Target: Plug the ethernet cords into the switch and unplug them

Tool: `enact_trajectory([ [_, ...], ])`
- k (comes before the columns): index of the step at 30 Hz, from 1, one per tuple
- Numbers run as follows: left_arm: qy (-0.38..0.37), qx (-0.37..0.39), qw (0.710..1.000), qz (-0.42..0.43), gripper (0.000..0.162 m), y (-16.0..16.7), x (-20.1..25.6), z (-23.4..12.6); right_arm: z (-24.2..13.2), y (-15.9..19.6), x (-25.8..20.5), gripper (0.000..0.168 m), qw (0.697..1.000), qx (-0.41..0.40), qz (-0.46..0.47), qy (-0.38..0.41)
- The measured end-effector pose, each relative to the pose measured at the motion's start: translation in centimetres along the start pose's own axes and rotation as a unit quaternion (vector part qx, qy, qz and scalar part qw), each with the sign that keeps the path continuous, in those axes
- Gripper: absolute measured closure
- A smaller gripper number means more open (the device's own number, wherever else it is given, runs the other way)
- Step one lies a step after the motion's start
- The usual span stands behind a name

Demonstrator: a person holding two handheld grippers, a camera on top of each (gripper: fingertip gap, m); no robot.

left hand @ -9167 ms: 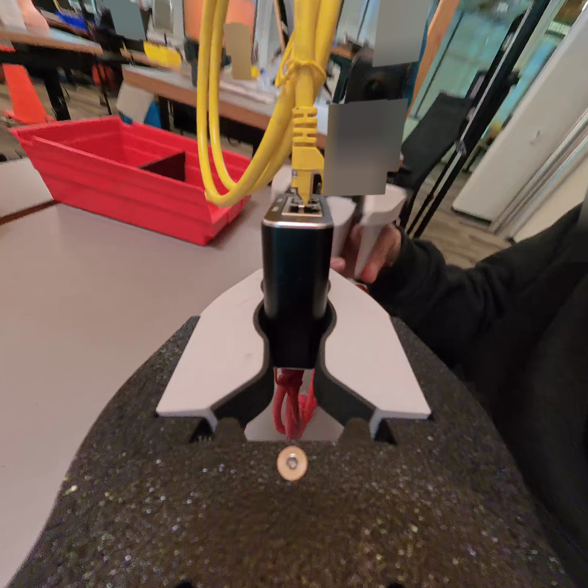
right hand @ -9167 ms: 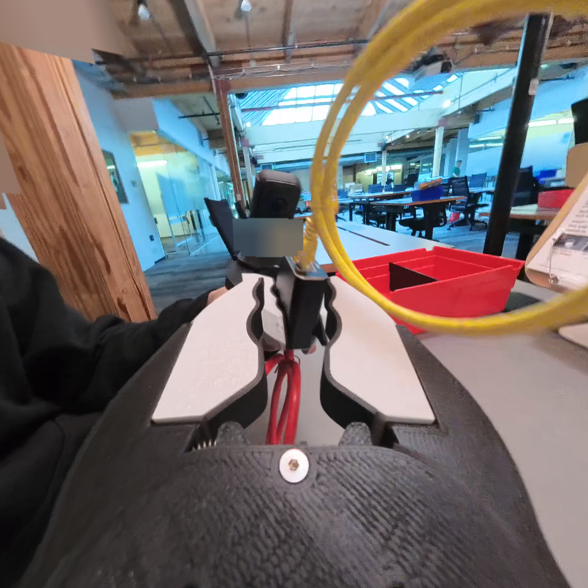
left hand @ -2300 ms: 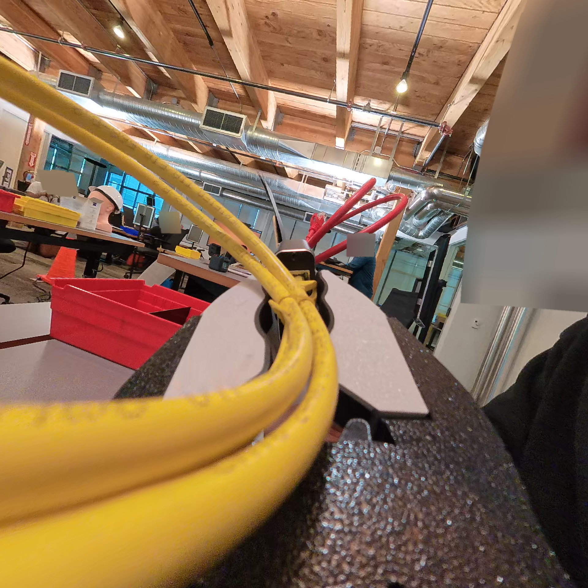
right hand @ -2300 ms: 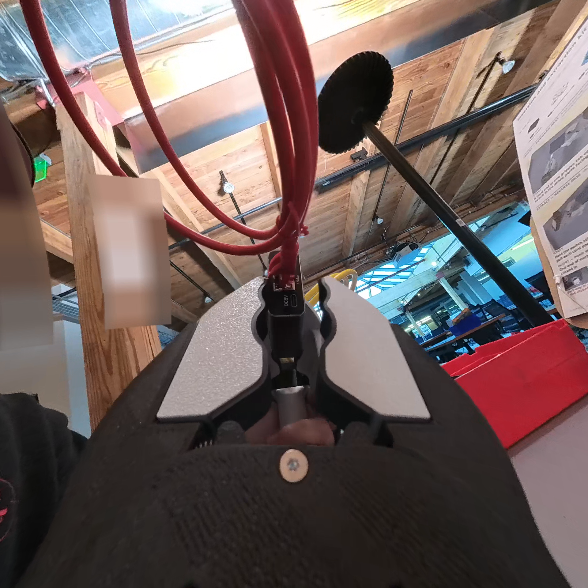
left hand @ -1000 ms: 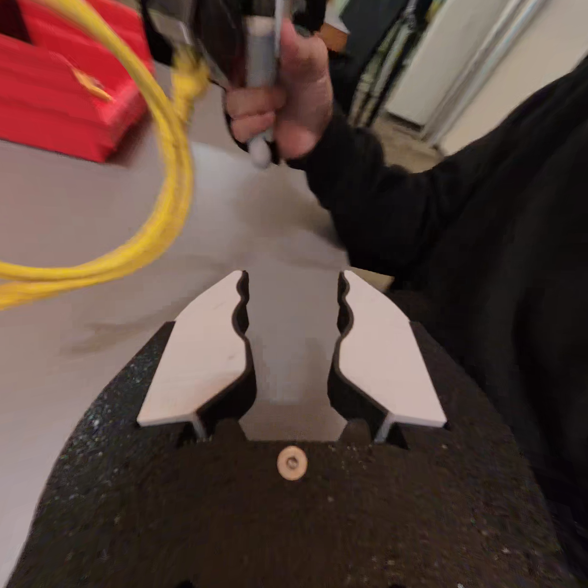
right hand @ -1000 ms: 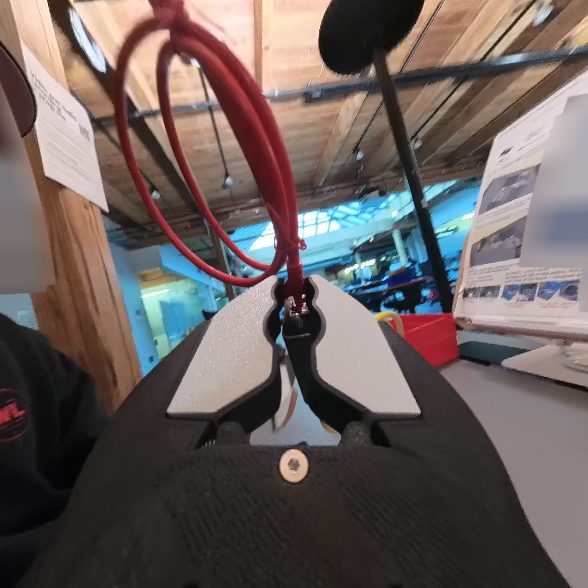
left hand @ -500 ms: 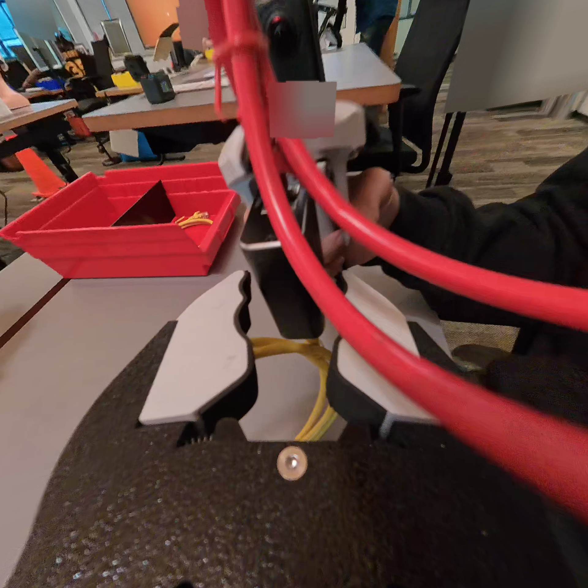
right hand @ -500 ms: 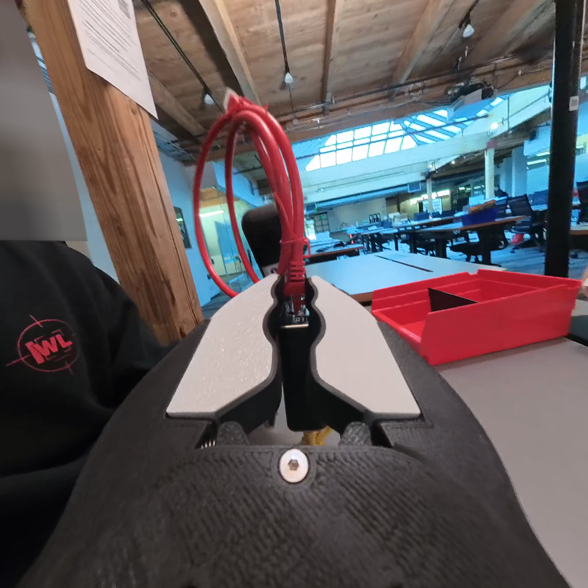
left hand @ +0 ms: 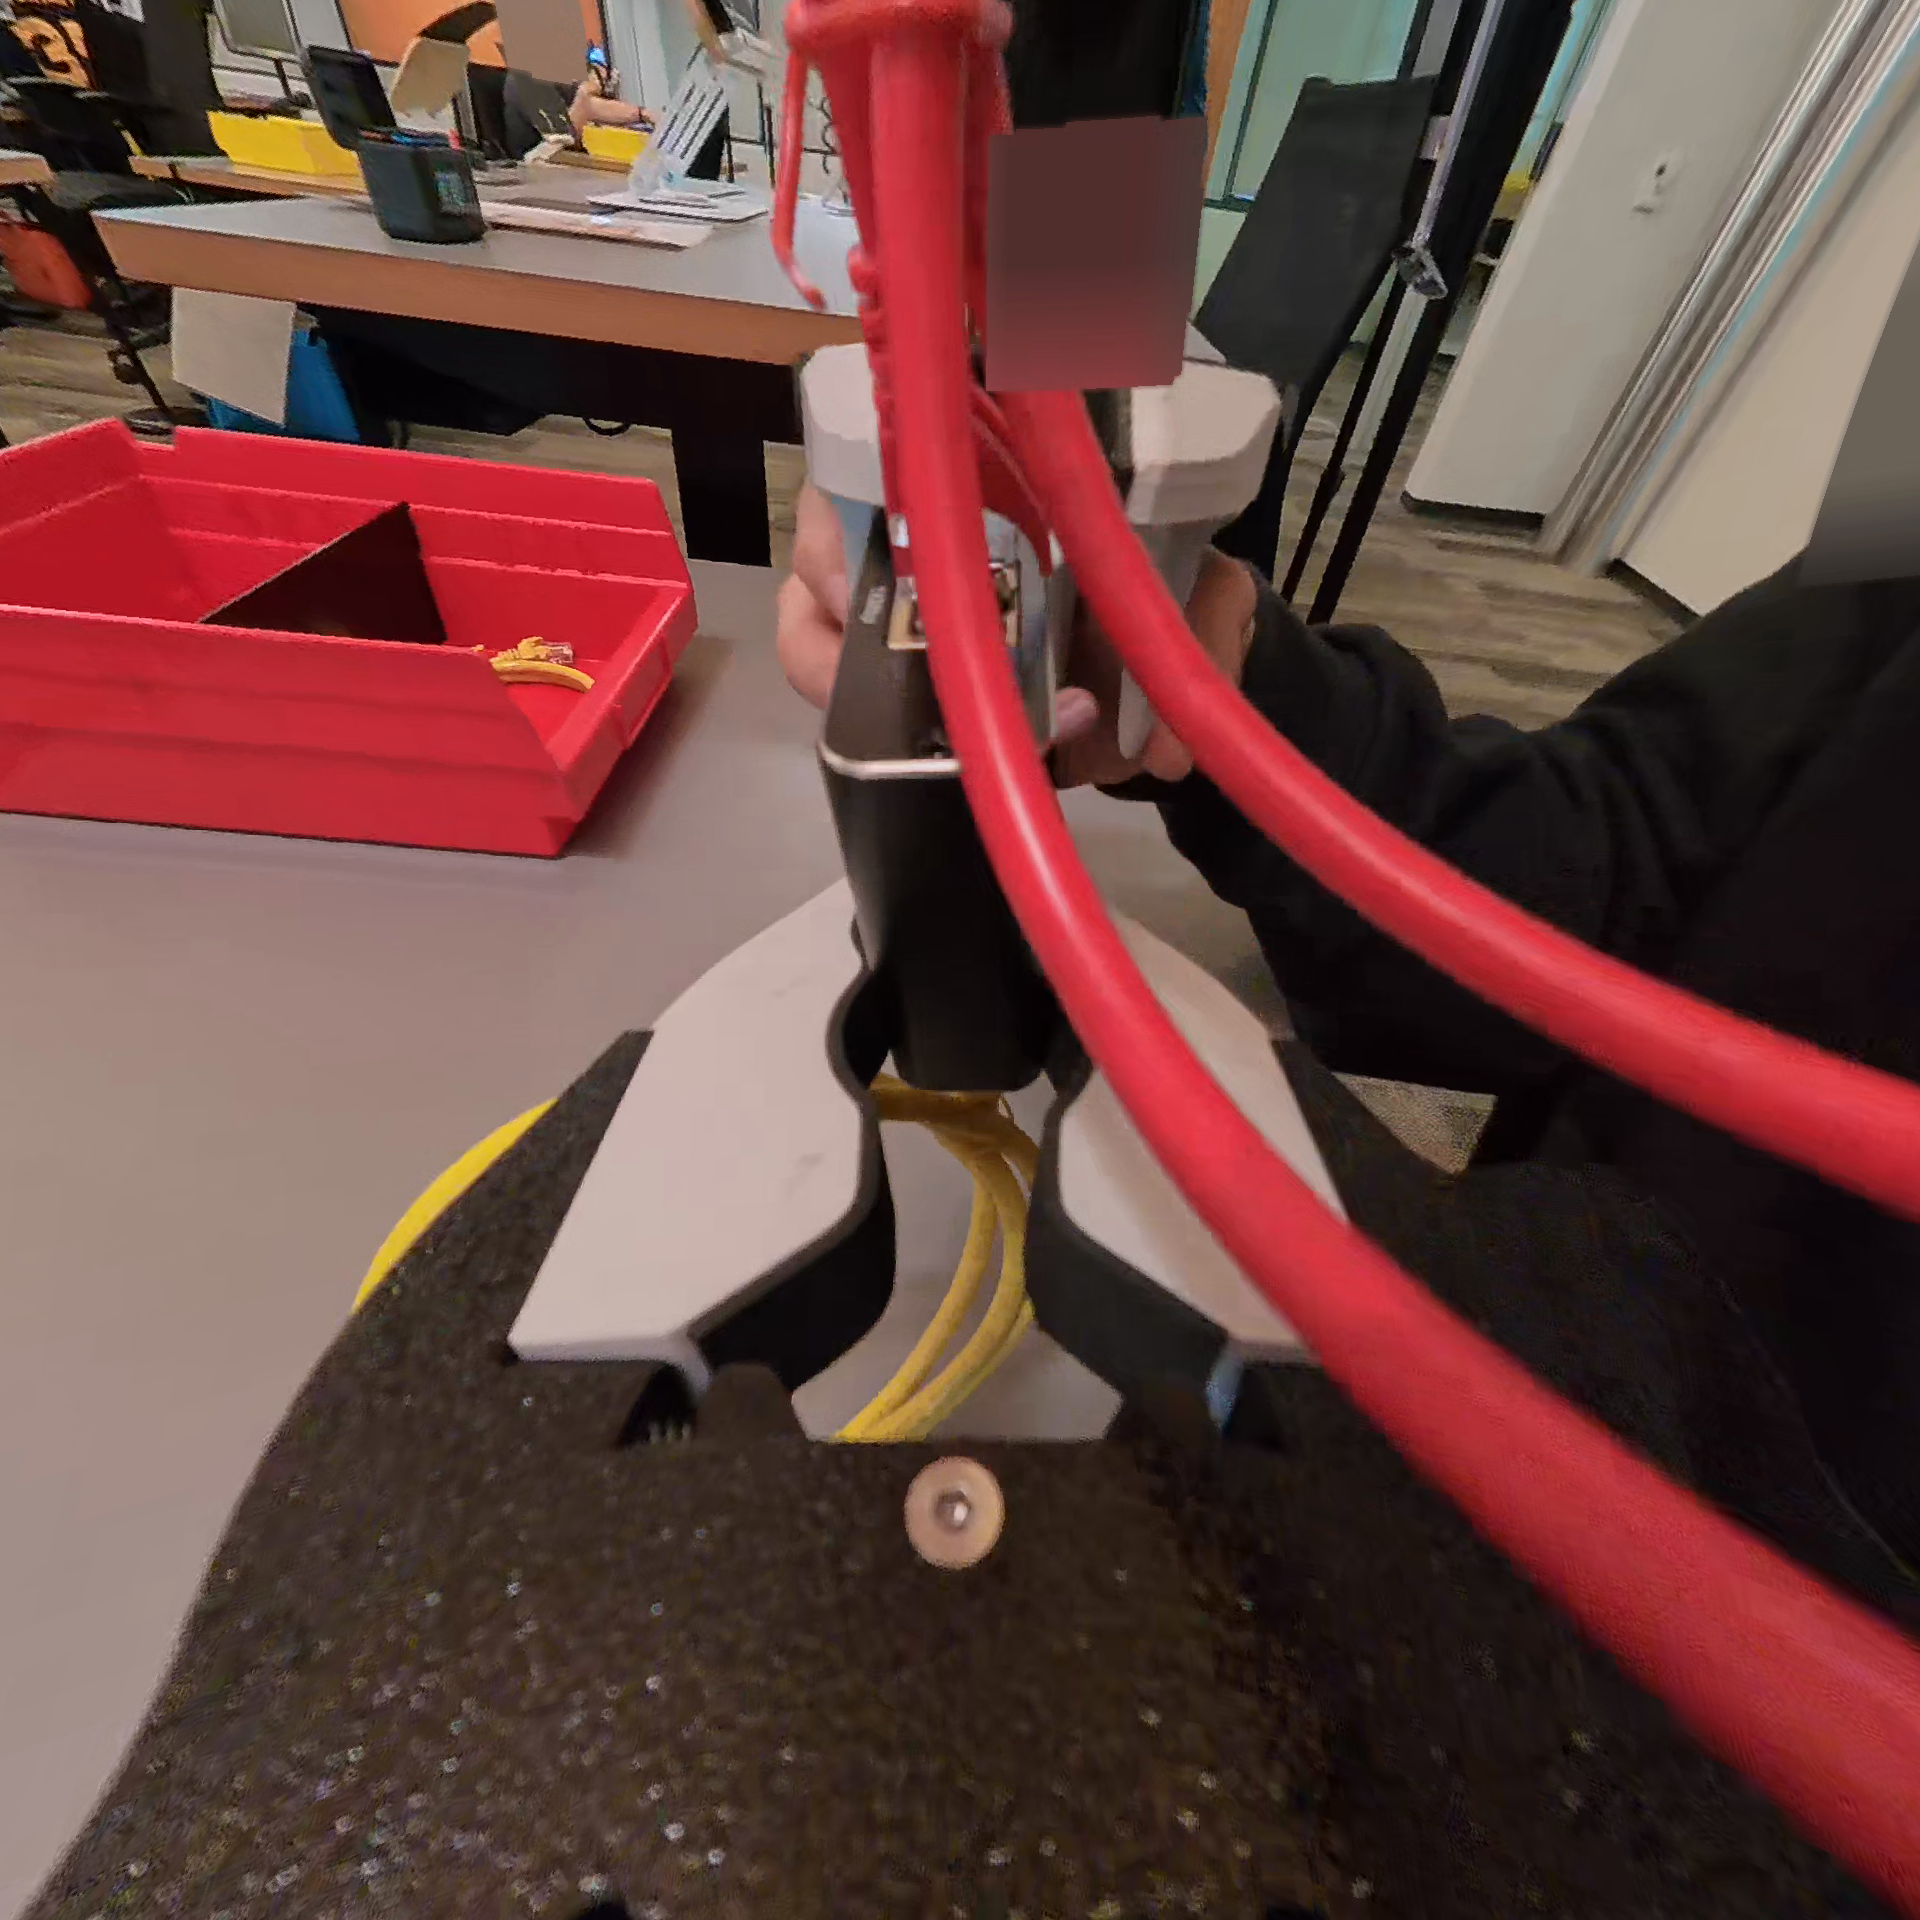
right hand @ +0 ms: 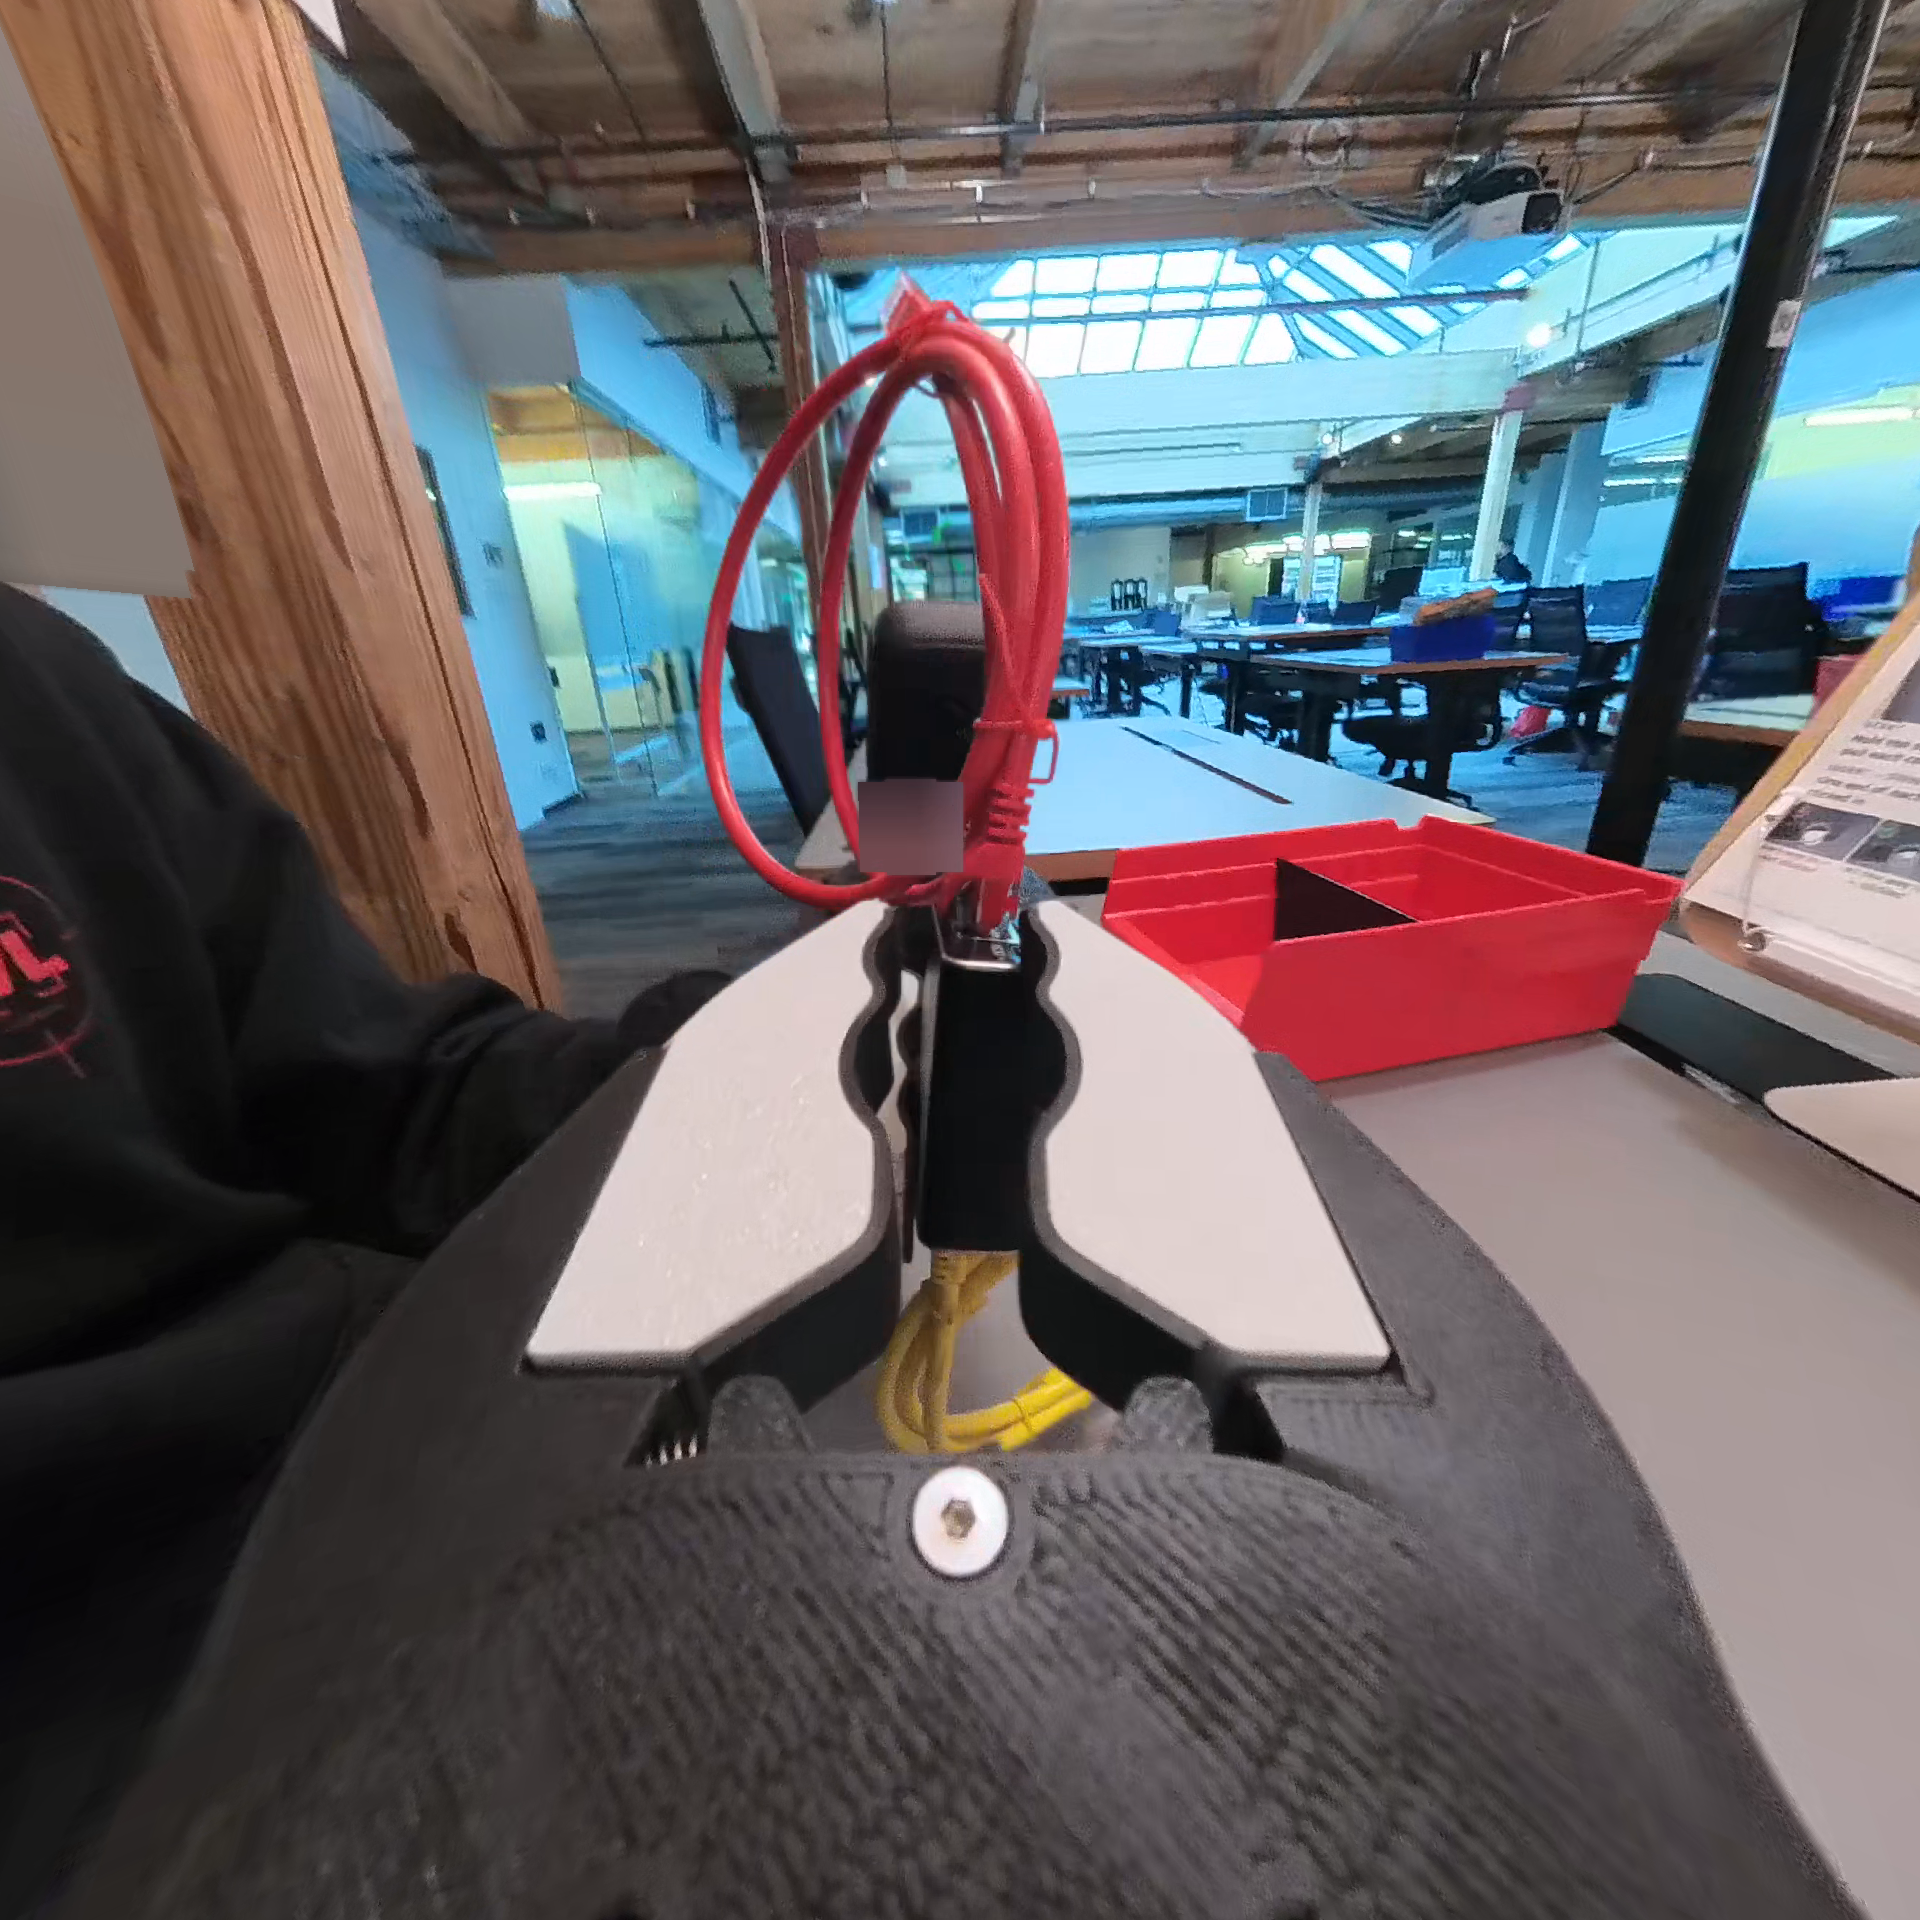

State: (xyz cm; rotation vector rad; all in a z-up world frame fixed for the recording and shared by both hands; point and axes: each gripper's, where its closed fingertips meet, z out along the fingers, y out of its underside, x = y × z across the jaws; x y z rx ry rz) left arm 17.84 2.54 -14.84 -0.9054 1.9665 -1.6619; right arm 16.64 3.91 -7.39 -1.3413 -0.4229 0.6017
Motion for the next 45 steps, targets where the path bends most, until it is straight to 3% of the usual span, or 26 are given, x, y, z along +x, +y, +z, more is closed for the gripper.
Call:
enact_trajectory([
  [6,-0.022,-0.039,0.999,0.013,0.136,0.8,-0.4,-0.2,0.6,1.2,0.7,0.125,0.998,-0.046,-0.004,0.033],
  [11,-0.01,-0.067,0.997,0.027,0.135,1.5,0.1,-0.3,1.0,1.1,-0.2,0.153,0.999,-0.047,-0.022,0.011],
  [17,0.011,-0.089,0.996,0.019,0.135,2.0,0.6,-0.2,1.2,1.8,-0.6,0.145,0.997,-0.074,-0.028,0.006],
  [28,0.042,-0.104,0.993,0.03,0.135,2.3,1.6,-0.7,1.6,2.1,-1.5,0.152,0.995,-0.094,-0.01,-0.013],
  [45,0.052,-0.064,0.996,0.019,0.136,1.2,2.0,0.1,0.9,1.4,-1.5,0.153,0.991,-0.132,-0.004,0.012],
])
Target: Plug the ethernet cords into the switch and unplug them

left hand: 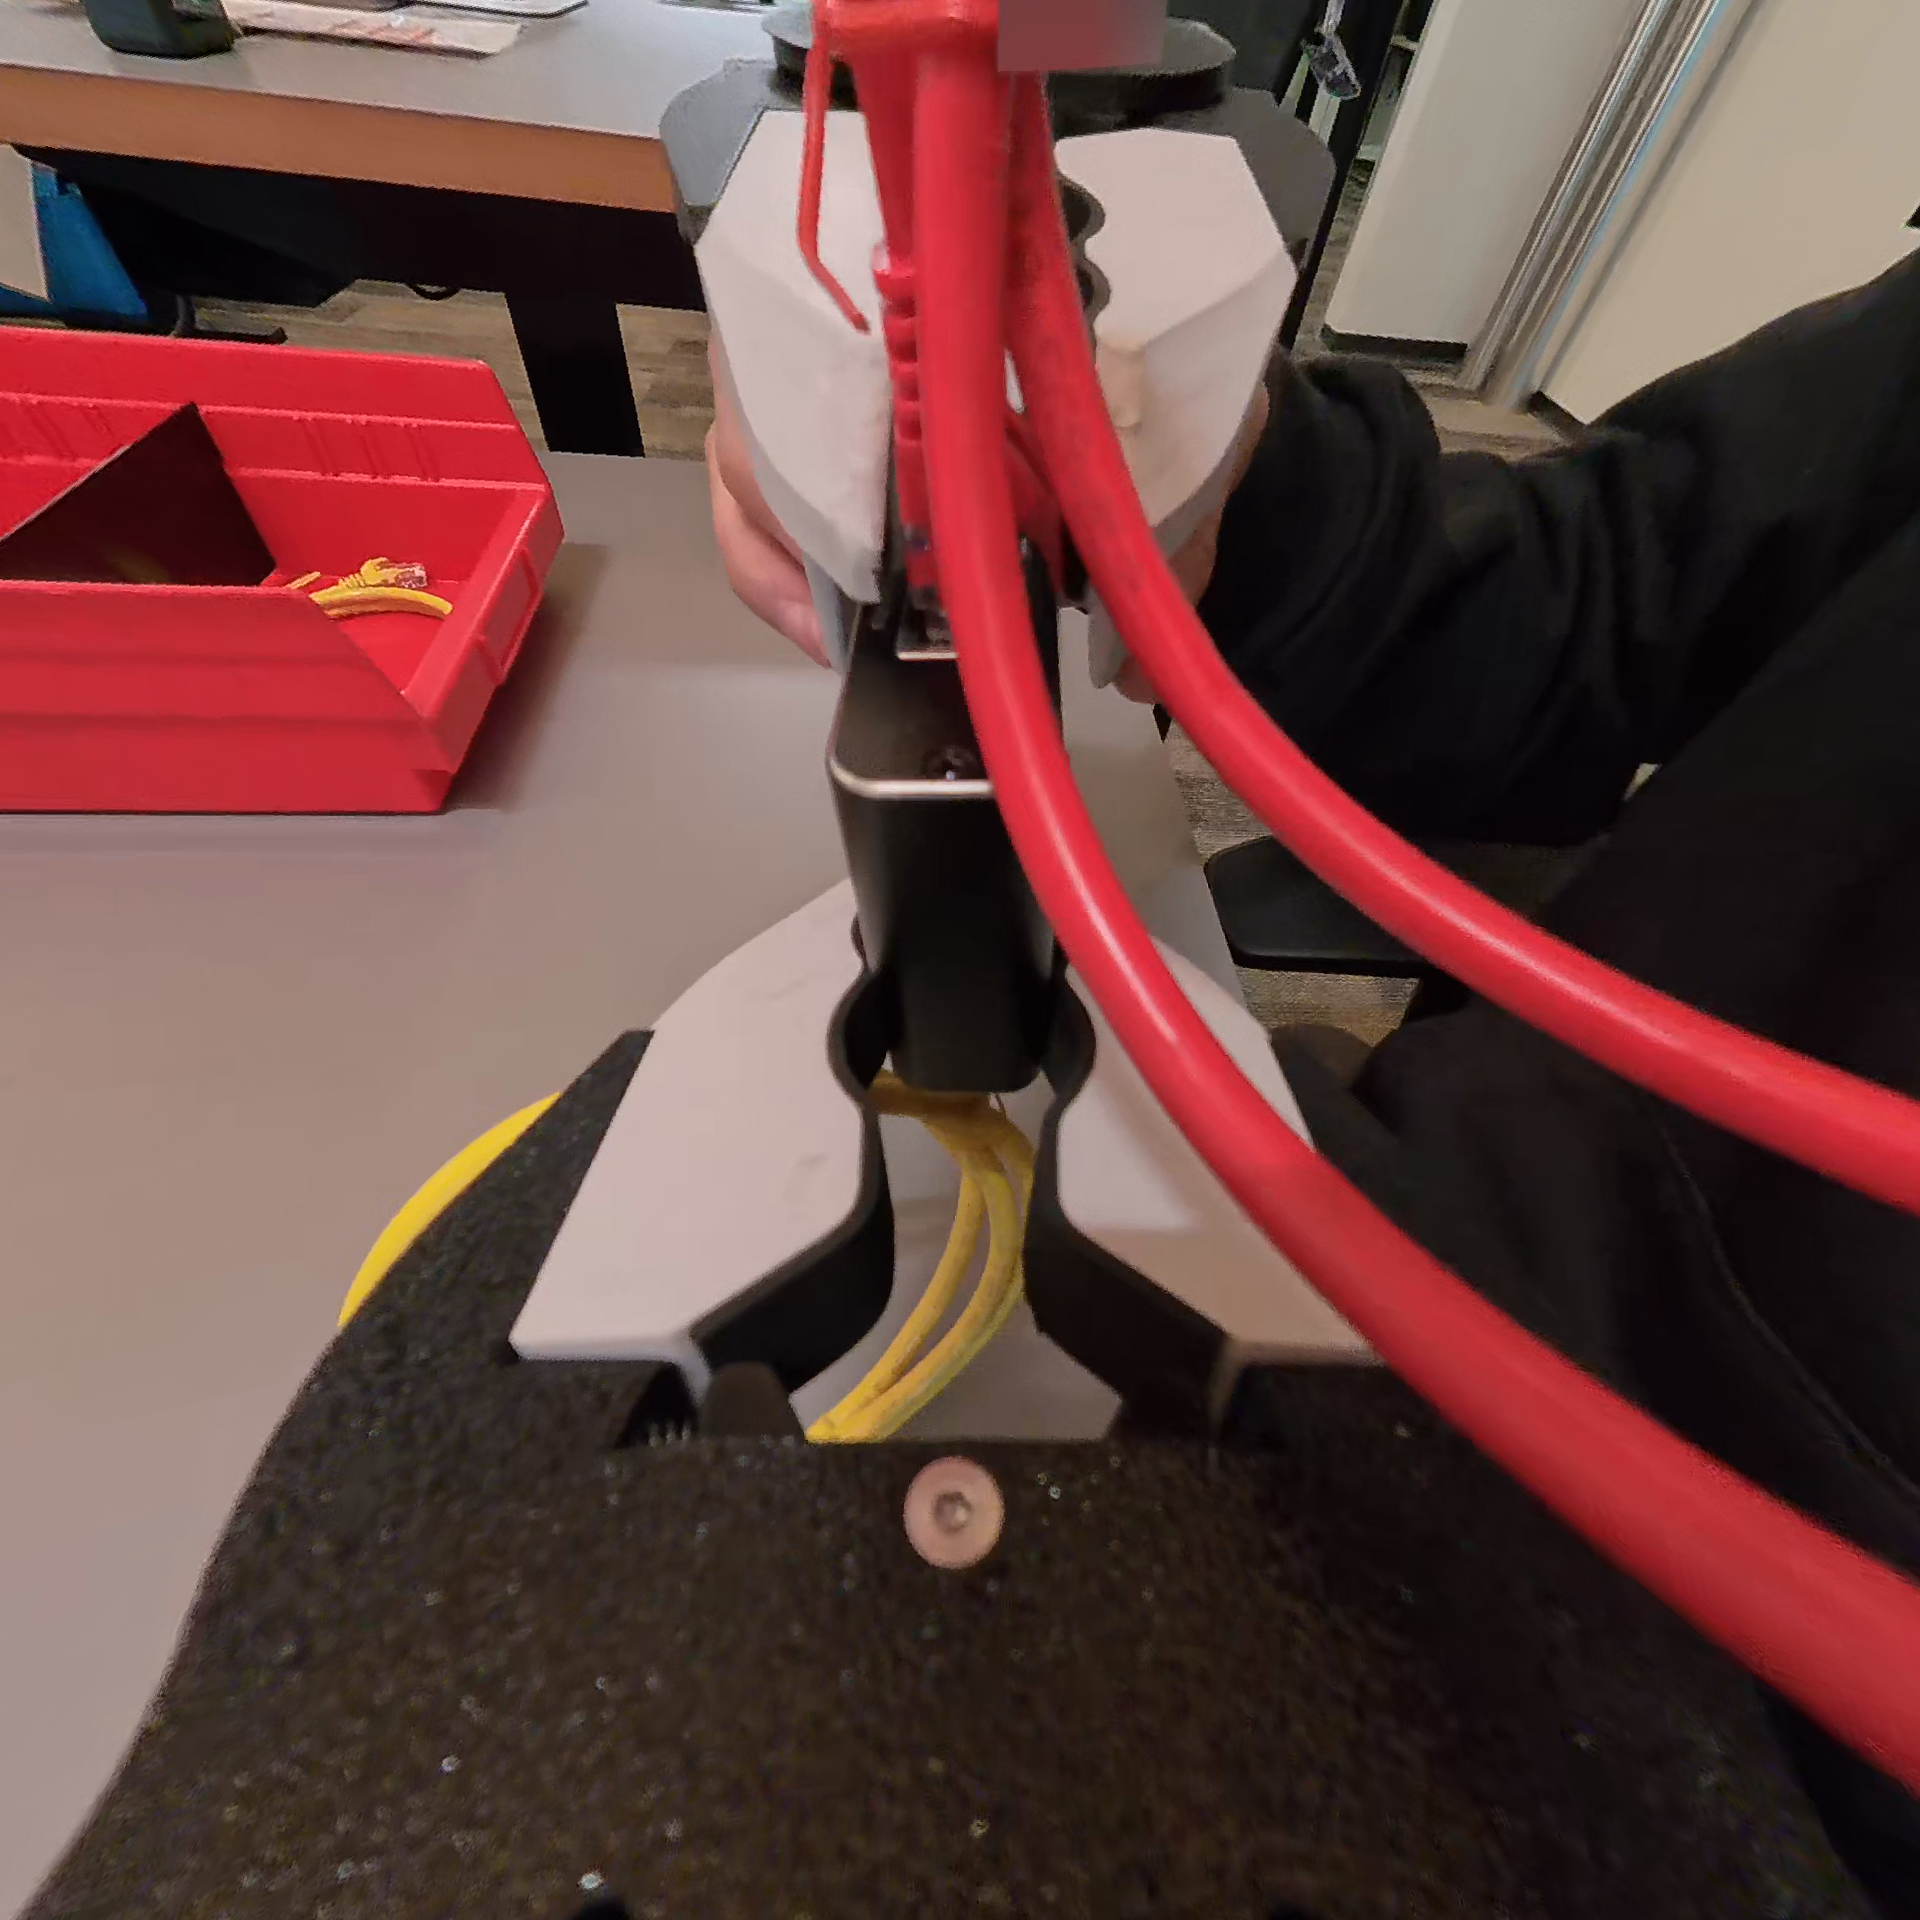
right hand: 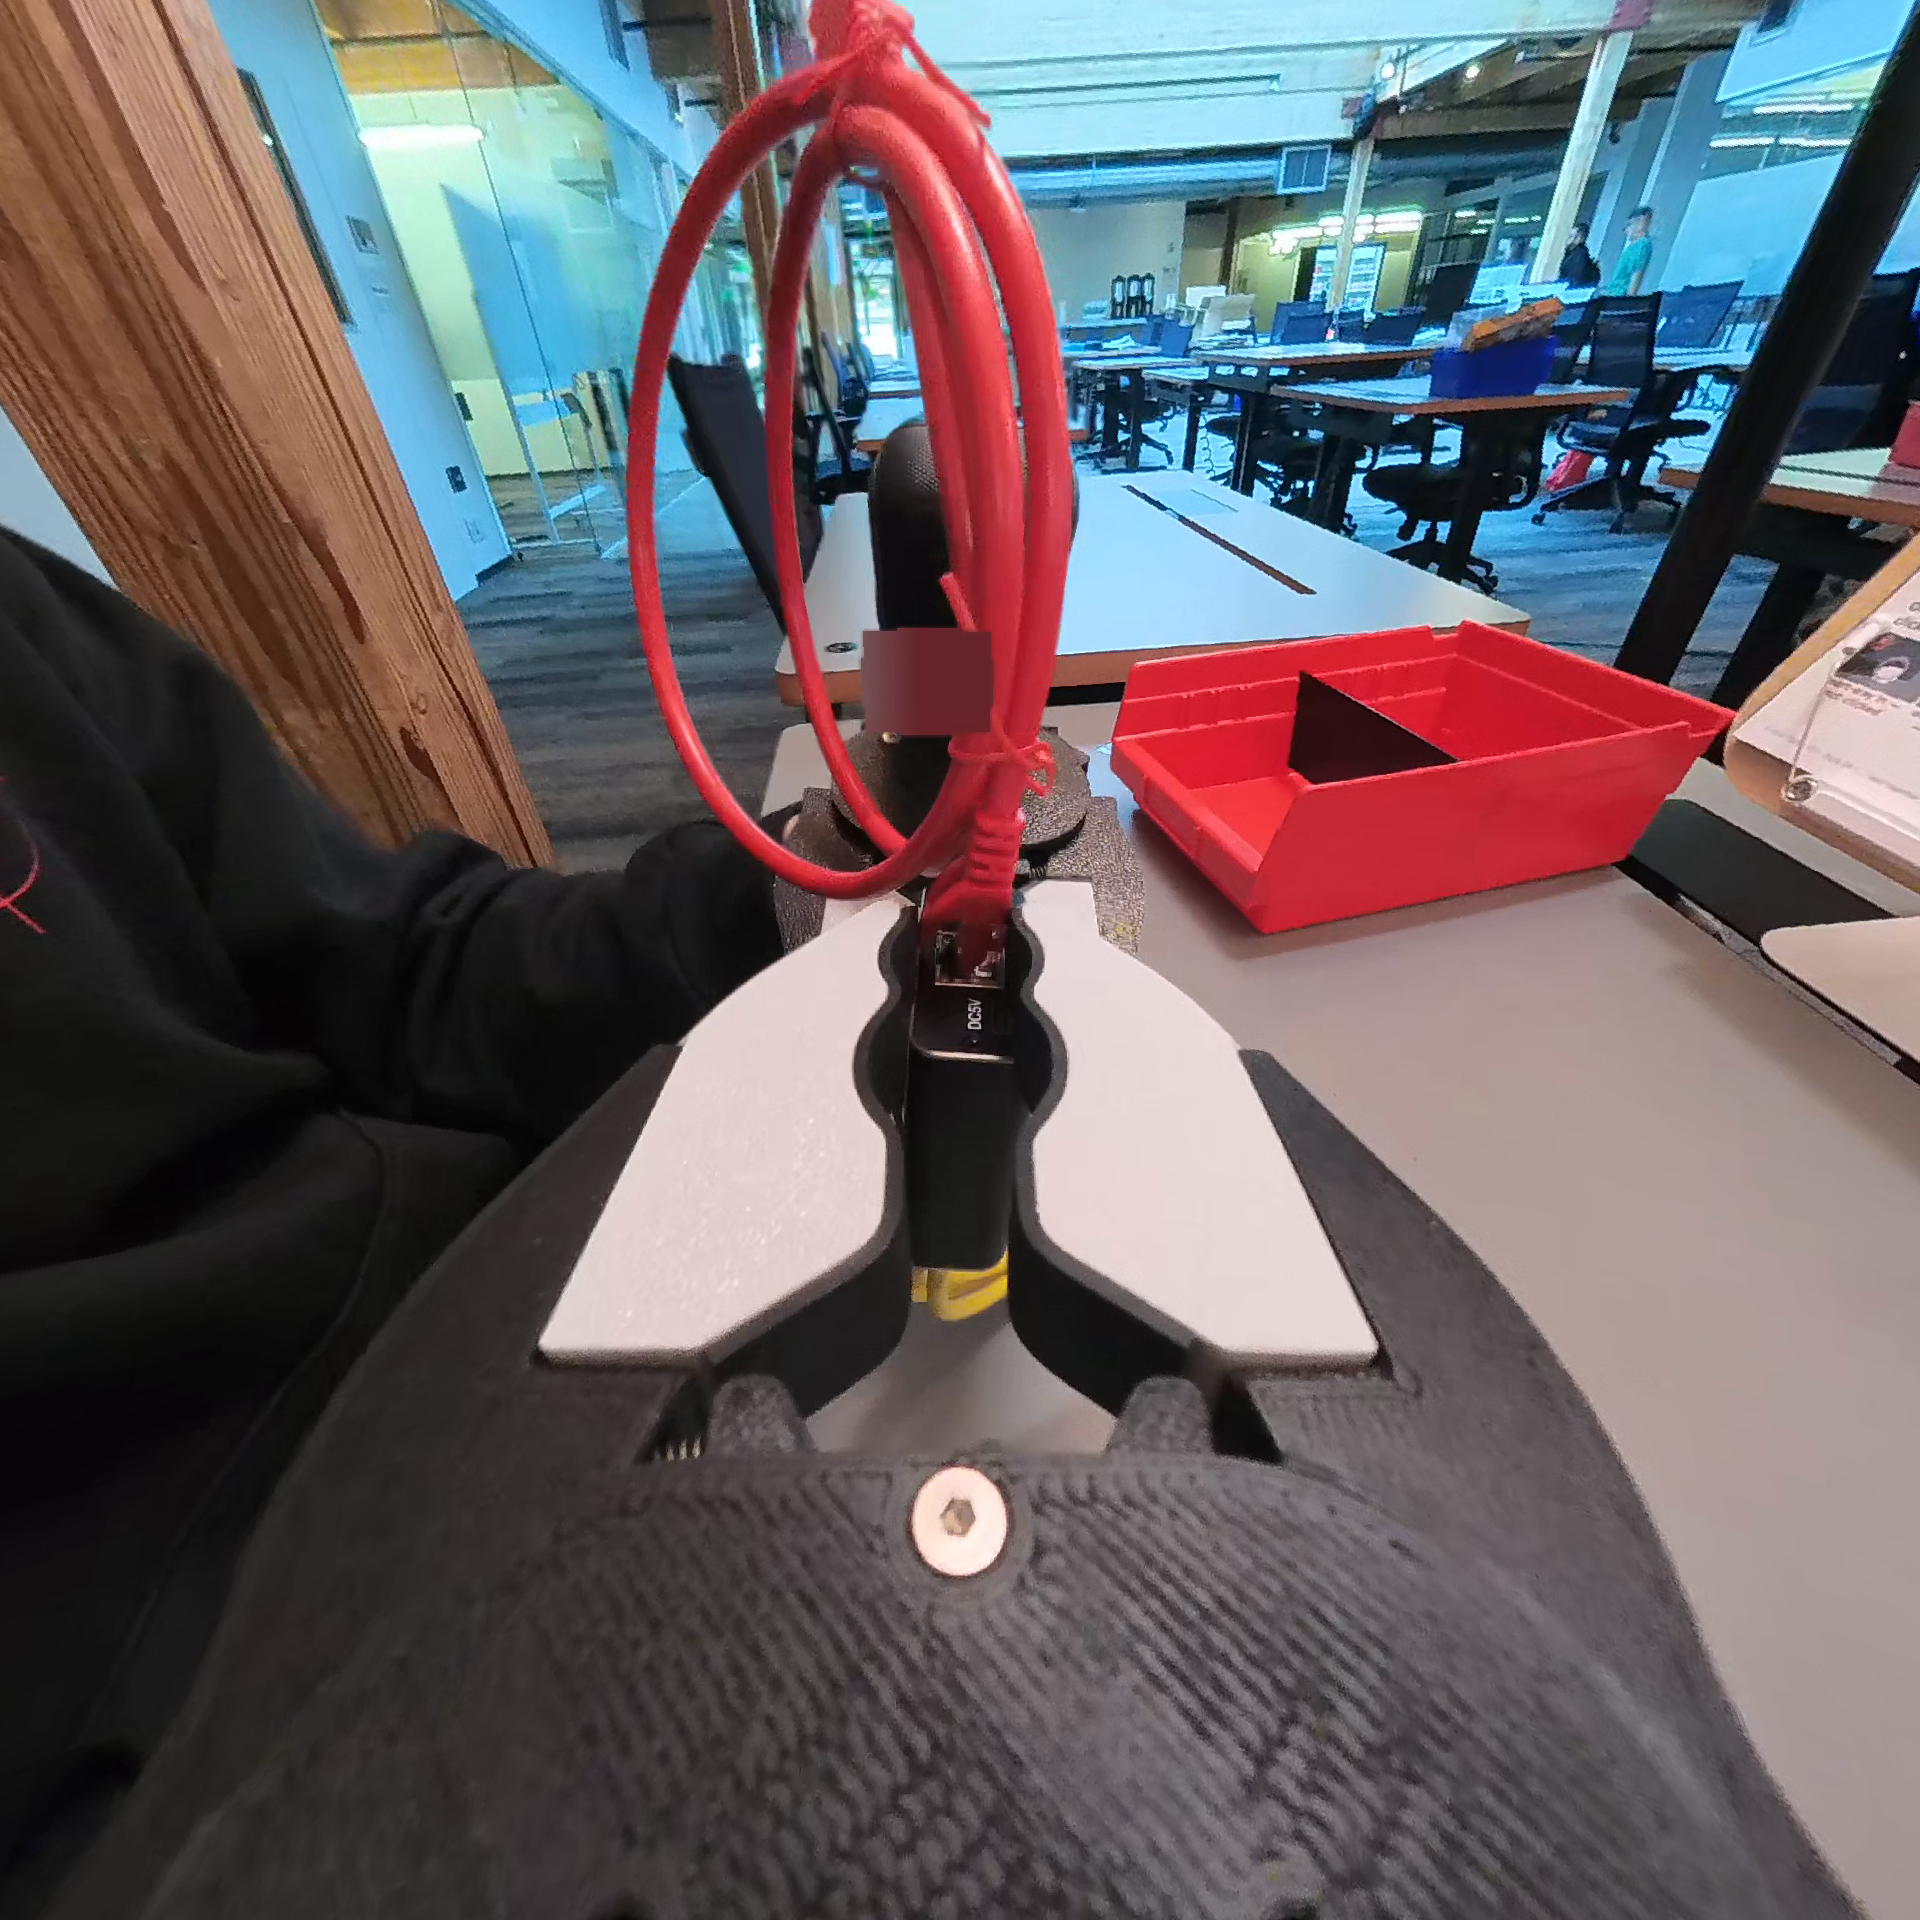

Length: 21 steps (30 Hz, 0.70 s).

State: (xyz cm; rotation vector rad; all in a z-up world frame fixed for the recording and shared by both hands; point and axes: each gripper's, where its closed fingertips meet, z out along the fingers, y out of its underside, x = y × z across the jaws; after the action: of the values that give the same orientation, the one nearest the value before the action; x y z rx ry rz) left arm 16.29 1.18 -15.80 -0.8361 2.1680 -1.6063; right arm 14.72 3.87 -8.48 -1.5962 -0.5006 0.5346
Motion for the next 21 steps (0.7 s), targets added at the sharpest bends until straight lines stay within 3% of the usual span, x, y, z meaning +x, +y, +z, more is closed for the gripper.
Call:
enact_trajectory([
  [13,0.009,-0.007,1.0,-0.018,0.136,0.3,0.7,-0.1,1.0,0.0,-0.5,0.153,0.999,-0.052,-0.012,0.006],
  [21,-0.014,0.065,0.998,-0.017,0.135,-1.1,-0.1,0.3,0.7,-0.6,0.5,0.153,1.0,-0.02,0.0,0.02],
])
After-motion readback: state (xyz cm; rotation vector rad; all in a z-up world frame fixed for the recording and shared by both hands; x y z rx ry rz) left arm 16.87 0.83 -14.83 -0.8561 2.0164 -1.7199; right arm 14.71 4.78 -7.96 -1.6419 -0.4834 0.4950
